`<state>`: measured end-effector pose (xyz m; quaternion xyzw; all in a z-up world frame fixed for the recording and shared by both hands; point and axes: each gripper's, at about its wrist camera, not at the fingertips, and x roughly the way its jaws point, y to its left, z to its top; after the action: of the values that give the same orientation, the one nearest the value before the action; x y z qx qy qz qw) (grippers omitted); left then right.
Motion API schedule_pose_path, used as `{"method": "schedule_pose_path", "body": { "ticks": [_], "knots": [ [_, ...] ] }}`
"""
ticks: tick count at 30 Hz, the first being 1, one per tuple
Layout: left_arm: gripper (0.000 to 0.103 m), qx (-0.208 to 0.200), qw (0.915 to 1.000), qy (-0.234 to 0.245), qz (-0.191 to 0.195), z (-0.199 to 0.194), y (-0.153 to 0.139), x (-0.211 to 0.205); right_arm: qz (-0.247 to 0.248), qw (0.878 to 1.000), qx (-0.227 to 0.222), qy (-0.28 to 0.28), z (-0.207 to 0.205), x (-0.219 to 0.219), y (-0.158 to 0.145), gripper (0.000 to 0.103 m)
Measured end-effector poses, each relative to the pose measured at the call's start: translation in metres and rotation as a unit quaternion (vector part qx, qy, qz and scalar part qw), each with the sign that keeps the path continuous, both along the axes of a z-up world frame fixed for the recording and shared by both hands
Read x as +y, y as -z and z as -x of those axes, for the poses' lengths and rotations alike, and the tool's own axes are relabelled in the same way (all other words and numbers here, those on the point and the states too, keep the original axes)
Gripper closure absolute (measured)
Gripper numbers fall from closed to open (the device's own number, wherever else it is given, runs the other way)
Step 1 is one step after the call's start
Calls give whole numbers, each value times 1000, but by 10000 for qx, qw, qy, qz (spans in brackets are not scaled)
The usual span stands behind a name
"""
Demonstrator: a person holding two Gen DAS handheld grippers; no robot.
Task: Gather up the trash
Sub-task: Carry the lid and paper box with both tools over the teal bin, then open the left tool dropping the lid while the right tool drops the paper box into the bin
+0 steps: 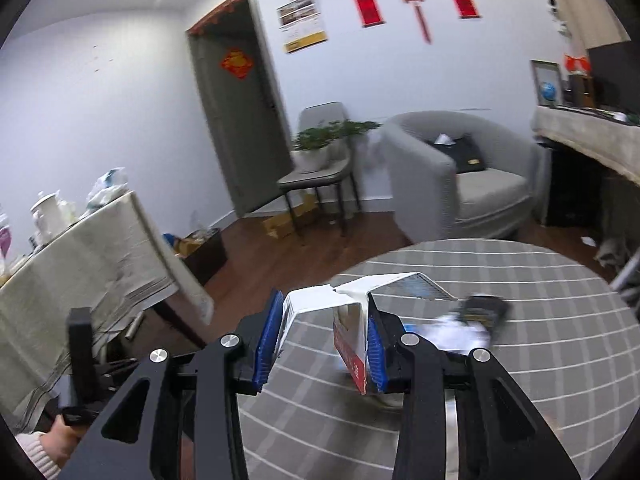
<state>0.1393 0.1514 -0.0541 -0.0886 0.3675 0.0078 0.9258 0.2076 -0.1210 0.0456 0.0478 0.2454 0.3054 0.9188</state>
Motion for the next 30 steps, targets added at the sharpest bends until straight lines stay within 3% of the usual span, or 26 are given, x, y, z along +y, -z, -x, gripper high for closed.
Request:
{"method": "schedule_pose_path", "body": {
  "ticks": [10,19,30],
  "knots": [
    [62,514,9980,-350,-137,15,36,52,106,9979,10,-634,21,77,0,64],
    [62,1128,9927,-423,-106,17,74,75,218,9944,251,-1003,28,128,16,64],
    [62,1745,9836,-366,256,21,110,92,520,9882,676,-1275,28,179,47,64]
  ]
}}
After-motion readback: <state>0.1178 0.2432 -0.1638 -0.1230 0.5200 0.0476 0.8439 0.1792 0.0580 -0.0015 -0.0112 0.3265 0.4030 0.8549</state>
